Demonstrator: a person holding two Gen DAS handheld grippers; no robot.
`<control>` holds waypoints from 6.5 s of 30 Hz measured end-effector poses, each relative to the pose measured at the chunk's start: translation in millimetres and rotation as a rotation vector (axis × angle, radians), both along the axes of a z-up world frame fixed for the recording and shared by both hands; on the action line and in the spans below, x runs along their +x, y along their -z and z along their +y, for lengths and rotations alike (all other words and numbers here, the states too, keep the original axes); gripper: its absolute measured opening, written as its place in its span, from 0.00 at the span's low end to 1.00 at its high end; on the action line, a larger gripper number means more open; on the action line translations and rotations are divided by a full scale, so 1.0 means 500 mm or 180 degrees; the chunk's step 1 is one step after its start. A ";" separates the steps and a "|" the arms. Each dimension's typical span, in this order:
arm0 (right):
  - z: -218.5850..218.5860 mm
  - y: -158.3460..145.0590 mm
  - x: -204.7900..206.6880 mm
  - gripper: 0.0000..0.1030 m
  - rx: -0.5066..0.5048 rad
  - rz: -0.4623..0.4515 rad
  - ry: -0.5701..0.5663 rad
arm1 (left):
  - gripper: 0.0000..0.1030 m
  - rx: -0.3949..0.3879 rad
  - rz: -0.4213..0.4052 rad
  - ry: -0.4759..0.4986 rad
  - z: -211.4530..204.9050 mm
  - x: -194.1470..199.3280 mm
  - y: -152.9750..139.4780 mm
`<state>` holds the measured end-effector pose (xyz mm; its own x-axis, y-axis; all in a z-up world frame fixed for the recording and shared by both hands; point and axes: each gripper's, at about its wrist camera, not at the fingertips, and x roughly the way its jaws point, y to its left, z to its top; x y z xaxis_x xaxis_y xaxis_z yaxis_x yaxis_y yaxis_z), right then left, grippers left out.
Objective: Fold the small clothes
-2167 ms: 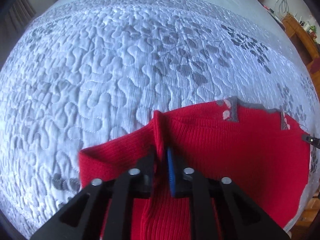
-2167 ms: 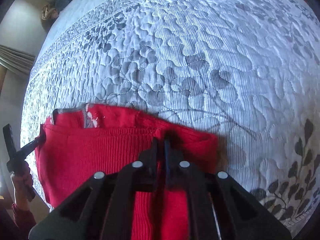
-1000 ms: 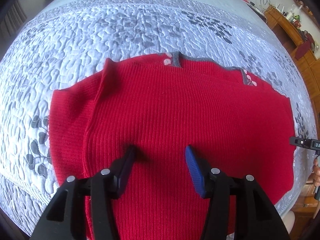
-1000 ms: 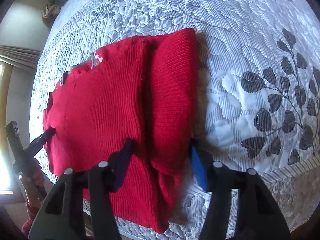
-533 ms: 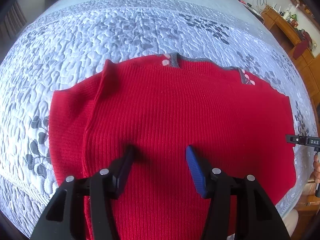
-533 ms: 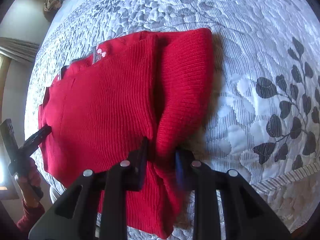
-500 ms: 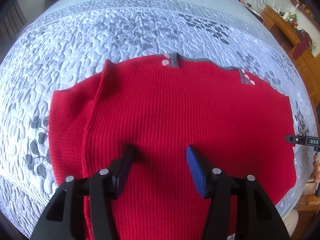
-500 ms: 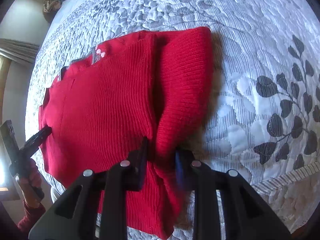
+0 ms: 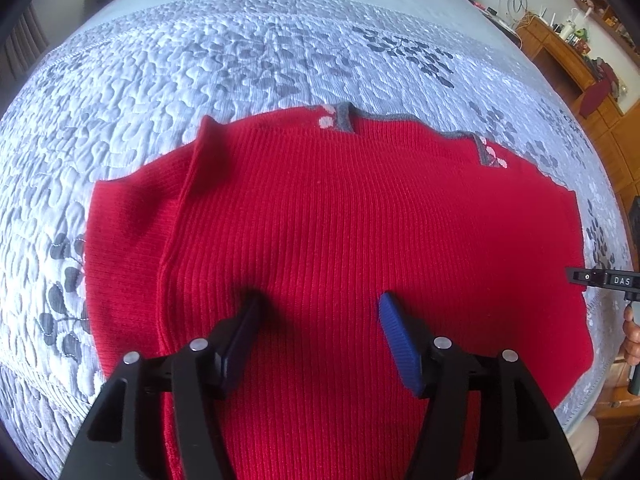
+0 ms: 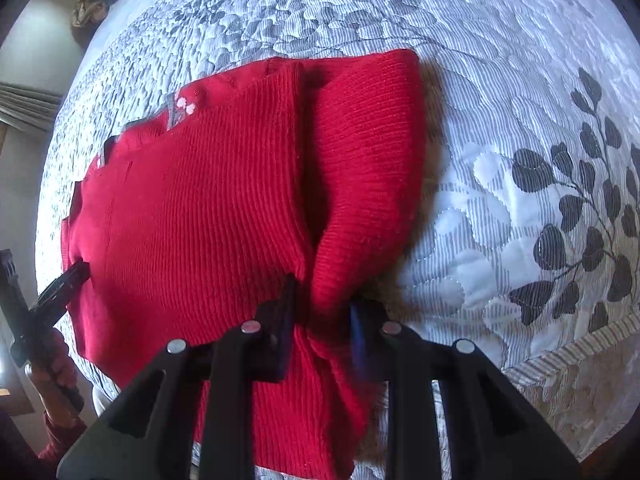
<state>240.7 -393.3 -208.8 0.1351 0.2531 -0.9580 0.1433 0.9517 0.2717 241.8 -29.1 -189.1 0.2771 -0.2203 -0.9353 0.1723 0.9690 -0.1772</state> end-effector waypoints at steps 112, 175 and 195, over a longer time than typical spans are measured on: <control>0.440 -0.243 -0.122 0.13 0.0926 -0.1026 -0.1540 | 0.13 -0.1760 0.0806 -0.0090 -0.021 0.184 -0.104; 0.366 0.027 -0.140 0.00 0.0762 0.0185 -0.0832 | 0.26 -0.1310 0.0491 -0.0311 0.251 0.097 0.022; 0.381 -0.089 0.240 0.49 0.0492 -0.0427 -0.0766 | 0.33 -0.1331 0.0462 -0.0452 0.251 0.209 0.039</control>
<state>360.9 -203.1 -164.4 0.1760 0.4345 -0.8833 -0.1279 0.8998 0.4171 346.1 96.6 -208.5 0.2046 -0.5561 -0.8055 -0.0124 0.8214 -0.5702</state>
